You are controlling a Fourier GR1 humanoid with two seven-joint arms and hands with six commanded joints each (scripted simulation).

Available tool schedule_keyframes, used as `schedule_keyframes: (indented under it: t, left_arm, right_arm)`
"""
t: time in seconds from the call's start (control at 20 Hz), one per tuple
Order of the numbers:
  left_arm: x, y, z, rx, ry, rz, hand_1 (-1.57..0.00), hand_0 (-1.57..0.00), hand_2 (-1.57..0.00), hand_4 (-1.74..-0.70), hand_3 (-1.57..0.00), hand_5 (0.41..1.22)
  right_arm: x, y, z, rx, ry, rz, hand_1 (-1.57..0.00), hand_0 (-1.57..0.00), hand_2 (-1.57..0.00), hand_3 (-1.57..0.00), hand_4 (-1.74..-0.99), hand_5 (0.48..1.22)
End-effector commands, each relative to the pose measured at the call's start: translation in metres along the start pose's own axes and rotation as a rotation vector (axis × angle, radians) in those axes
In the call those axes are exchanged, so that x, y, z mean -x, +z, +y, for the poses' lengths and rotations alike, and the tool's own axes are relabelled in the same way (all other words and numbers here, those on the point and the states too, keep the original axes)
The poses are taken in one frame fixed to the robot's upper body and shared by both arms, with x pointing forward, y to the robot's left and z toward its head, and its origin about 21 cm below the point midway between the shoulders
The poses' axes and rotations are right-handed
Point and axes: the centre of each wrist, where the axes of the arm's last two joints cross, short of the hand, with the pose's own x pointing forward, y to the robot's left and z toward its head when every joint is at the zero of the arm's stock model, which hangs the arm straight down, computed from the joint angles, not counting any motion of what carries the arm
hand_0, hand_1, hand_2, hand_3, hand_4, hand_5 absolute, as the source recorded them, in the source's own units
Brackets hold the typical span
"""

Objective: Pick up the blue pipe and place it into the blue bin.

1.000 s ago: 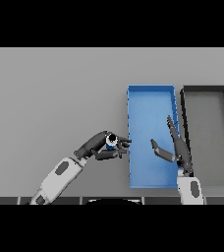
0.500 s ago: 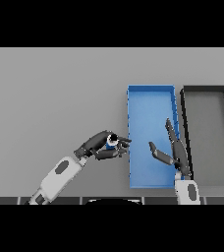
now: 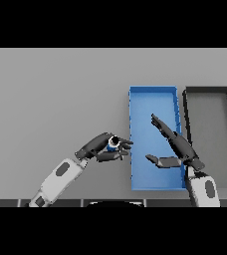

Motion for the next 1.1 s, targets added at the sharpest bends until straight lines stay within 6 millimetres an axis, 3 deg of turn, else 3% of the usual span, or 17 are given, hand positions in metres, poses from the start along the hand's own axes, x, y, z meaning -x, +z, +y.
schedule_keyframes:
  t: [0.0,0.4,0.75,1.05]
  left_arm:
    - [0.002,-0.001,-0.001,-0.001,0.005,0.005,-1.57,-1.57,-1.57,-1.73,-1.44,1.221]
    - [0.003,-0.002,-0.002,0.005,-0.002,0.012,-1.57,-1.57,-1.57,-1.73,-1.44,1.221]
    - [-0.001,-0.008,0.003,0.021,0.02,-0.017,-1.57,-1.57,-1.57,-1.73,-1.49,1.221]
    - [0.001,-0.002,0.008,0.039,0.024,-0.002,-1.57,-1.57,-1.57,-1.73,-1.5,1.221]
  right_arm:
    - [-0.009,-0.009,0.0,-0.045,0.008,0.001,0.0,0.0,0.0,0.0,-1.286,0.52]
    - [-0.058,-0.053,0.017,-0.341,0.088,-0.064,0.0,0.0,0.0,0.0,-1.303,0.532]
    - [-0.062,-0.099,0.048,-0.498,0.107,-0.071,0.0,0.0,0.0,0.0,-1.241,0.532]
    - [-0.061,-0.126,0.054,-0.545,0.102,-0.028,0.0,0.0,-0.02,0.0,-1.225,0.511]
